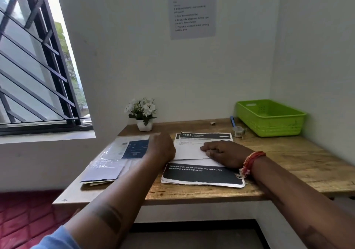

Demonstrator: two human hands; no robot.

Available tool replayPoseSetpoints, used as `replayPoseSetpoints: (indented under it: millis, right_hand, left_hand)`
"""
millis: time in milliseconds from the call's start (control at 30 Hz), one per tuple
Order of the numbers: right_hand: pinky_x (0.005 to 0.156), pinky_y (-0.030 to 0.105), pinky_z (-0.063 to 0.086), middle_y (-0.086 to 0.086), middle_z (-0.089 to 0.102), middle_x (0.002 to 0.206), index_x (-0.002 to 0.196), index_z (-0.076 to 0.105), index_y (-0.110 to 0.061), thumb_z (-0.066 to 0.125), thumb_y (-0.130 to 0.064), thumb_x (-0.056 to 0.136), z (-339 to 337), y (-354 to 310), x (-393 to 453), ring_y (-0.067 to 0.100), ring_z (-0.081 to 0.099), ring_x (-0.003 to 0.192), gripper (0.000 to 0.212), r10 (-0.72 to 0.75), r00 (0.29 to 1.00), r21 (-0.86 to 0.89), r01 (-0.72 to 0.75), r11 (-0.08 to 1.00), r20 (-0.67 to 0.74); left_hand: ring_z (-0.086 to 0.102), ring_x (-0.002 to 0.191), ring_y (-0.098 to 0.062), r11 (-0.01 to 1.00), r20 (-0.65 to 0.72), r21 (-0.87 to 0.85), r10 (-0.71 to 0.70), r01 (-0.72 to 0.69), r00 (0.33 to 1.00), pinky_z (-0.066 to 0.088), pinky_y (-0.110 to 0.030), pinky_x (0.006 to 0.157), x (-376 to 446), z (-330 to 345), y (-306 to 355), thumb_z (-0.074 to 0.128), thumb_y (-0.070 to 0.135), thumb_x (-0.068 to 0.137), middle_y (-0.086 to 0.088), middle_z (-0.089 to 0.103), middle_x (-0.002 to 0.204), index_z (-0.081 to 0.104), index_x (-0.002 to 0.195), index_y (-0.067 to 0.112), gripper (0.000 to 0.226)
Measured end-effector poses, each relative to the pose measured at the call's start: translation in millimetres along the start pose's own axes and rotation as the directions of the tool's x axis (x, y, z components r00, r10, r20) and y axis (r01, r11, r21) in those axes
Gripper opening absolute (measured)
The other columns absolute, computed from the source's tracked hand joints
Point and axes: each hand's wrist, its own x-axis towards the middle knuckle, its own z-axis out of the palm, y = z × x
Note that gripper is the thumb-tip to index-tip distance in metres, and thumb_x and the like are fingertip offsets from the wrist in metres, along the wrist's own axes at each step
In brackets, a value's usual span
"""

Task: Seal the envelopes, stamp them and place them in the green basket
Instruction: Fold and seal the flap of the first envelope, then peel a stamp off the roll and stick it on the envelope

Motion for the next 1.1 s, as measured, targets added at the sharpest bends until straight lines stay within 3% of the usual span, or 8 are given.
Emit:
replayPoseSetpoints:
  millis: [133,267,400,500,767,900,1000,1100]
  right_hand:
    - [0.113,0.024,0.028,-0.012,0.041,0.154,0.143,0.051,-0.035,0.047,-0.039,0.102,1,2,2,0.01,0.04,0.139,0.041,0.011,1.0,-0.028,-0.011,1.0,-0.011]
    - [0.107,0.03,0.038,-0.003,0.054,0.145,0.143,0.049,-0.029,0.044,-0.034,0.104,2,0,4,0.019,0.051,0.13,0.04,0.003,1.0,-0.08,-0.003,0.997,-0.007]
    - [0.12,0.03,0.014,0.0,0.02,0.164,0.158,0.022,-0.021,0.032,-0.034,0.108,3,-3,3,0.017,0.02,0.15,0.053,0.035,0.996,-0.109,-0.027,0.994,0.077]
    - [0.124,0.038,0.001,-0.001,0.001,0.167,0.16,0.007,-0.017,0.024,-0.039,0.108,0,0,1,0.016,0.0,0.153,0.058,0.148,0.979,-0.178,-0.123,0.976,0.138]
    - [0.122,0.043,0.01,0.007,0.007,0.166,0.158,0.013,-0.013,0.019,-0.051,0.103,1,28,7,0.022,0.009,0.153,0.067,0.301,0.951,-0.279,-0.273,0.921,0.064]
    - [0.086,0.035,0.045,0.011,0.064,0.119,0.107,0.062,-0.017,0.038,-0.03,0.101,-14,39,3,0.027,0.059,0.108,0.029,0.125,0.976,-0.348,-0.182,0.92,-0.181]
    - [0.067,0.028,0.039,0.01,0.063,0.1,0.099,0.066,-0.02,0.054,-0.017,0.089,-37,63,9,0.031,0.063,0.093,0.016,0.137,0.876,-0.263,-0.282,0.922,-0.462]
    - [0.078,0.032,0.046,0.012,0.056,0.111,0.118,0.064,-0.02,0.056,-0.021,0.092,-46,82,15,0.034,0.06,0.102,0.028,0.226,0.876,-0.271,-0.362,0.892,-0.427]
  left_hand:
    - [0.051,0.121,-0.035,0.983,-0.108,0.169,0.091,-0.072,0.99,0.047,-0.046,0.095,-13,8,27,0.05,0.02,0.094,-0.016,0.051,0.136,0.061,0.127,0.015,0.035]
    - [0.042,0.139,-0.031,0.913,0.008,-0.257,0.331,-0.318,0.944,0.037,-0.044,0.112,-4,23,62,0.044,0.027,0.102,-0.012,0.045,0.15,0.051,0.141,0.015,0.041]
    - [0.011,0.155,-0.027,0.951,0.268,-0.211,0.279,-0.226,0.922,0.014,-0.043,0.125,4,37,70,0.025,0.041,0.106,-0.012,0.01,0.168,0.013,0.16,0.016,0.061]
    - [0.0,0.156,-0.025,0.966,0.333,-0.145,0.251,-0.214,0.909,0.005,-0.043,0.126,7,38,67,0.017,0.048,0.105,-0.007,-0.004,0.168,0.004,0.161,0.022,0.064]
    - [-0.008,0.155,-0.027,0.974,0.4,-0.154,0.217,-0.168,0.891,-0.002,-0.046,0.125,7,36,65,0.013,0.052,0.101,-0.005,-0.012,0.168,-0.001,0.161,0.03,0.065]
    - [0.002,0.155,-0.031,0.974,0.457,-0.145,0.221,-0.173,0.862,0.008,-0.05,0.125,16,27,69,0.021,0.048,0.1,-0.008,-0.004,0.168,0.007,0.161,0.025,0.067]
    - [0.041,0.14,-0.033,0.965,0.385,-0.103,0.261,-0.24,0.885,0.037,-0.038,0.111,25,13,80,0.036,0.036,0.099,-0.017,0.038,0.156,0.043,0.146,0.007,0.055]
    - [0.056,0.12,-0.03,0.937,0.184,-0.128,0.344,-0.324,0.921,0.043,-0.033,0.094,36,8,97,0.045,0.031,0.097,-0.014,0.06,0.134,0.062,0.123,0.005,0.04]
